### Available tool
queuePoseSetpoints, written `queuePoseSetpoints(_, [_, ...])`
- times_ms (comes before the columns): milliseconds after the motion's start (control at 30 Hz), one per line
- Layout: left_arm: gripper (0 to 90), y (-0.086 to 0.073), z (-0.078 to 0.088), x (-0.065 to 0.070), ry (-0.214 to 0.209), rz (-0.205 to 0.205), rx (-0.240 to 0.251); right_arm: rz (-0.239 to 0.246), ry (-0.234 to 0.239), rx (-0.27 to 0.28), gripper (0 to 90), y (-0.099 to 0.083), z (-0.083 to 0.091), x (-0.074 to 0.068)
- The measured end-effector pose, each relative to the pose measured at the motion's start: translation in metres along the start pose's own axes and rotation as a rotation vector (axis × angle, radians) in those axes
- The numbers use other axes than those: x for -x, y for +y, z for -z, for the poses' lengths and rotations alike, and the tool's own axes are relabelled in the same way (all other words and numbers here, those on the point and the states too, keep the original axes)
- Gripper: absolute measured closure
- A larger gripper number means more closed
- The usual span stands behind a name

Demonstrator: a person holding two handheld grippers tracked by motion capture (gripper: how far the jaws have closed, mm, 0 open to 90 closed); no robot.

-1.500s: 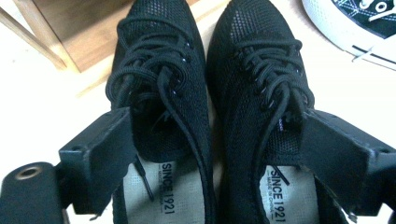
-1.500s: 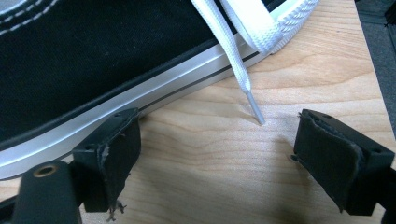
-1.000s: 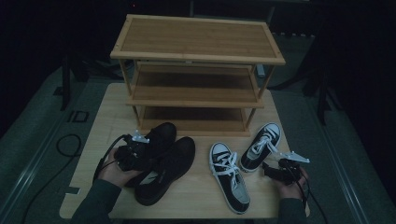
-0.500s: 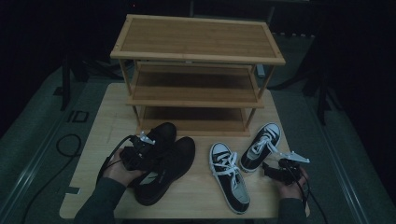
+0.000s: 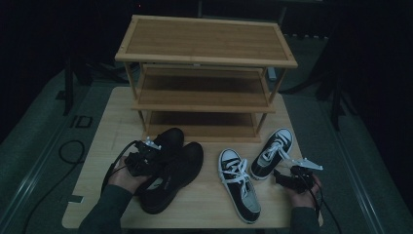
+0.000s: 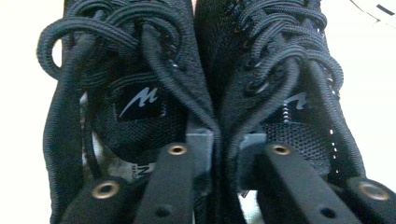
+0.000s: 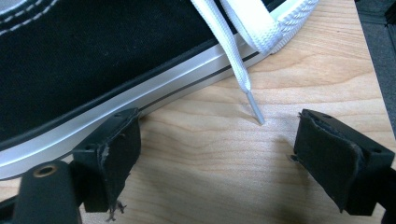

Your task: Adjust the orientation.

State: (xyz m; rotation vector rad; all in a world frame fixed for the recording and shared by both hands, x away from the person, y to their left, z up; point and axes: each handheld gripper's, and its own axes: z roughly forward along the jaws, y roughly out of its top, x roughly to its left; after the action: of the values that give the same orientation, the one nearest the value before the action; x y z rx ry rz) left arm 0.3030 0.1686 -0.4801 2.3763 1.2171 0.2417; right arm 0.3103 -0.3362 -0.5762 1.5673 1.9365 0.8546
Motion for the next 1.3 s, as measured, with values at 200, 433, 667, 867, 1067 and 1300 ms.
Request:
queuePoseSetpoints(200, [84.7,-0.001,0.001,-0.003,-0.013,0.016,0.009,0.0,0.0,0.0,14.4,0.0,0.0,0.0])
queuePoseSetpoints(433, [84.9,-0.002,0.001,-0.005,-0.021,0.026,0.018,0.0,0.0,0.0,14.4,0.0,0.0,0.0])
queuePoseSetpoints(667, [85.1,-0.001,0.002,-0.004,-0.015,0.032,0.021,0.0,0.0,0.0,14.4,0.0,0.0,0.0])
queuePoseSetpoints(867, [85.3,0.0,0.002,-0.002,-0.002,0.025,0.023,0.0,0.0,0.0,14.4,0.0,0.0,0.0])
queuePoseSetpoints(1067, [85.6,0.003,0.004,-0.002,0.0,0.027,0.033,0.0,0.0,0.0,14.4,0.0,0.0,0.0])
queuePoseSetpoints(1300, [85.7,0.009,0.011,-0.003,-0.003,0.051,0.069,0.0,0.0,0.001,14.4,0.0,0.0,0.0])
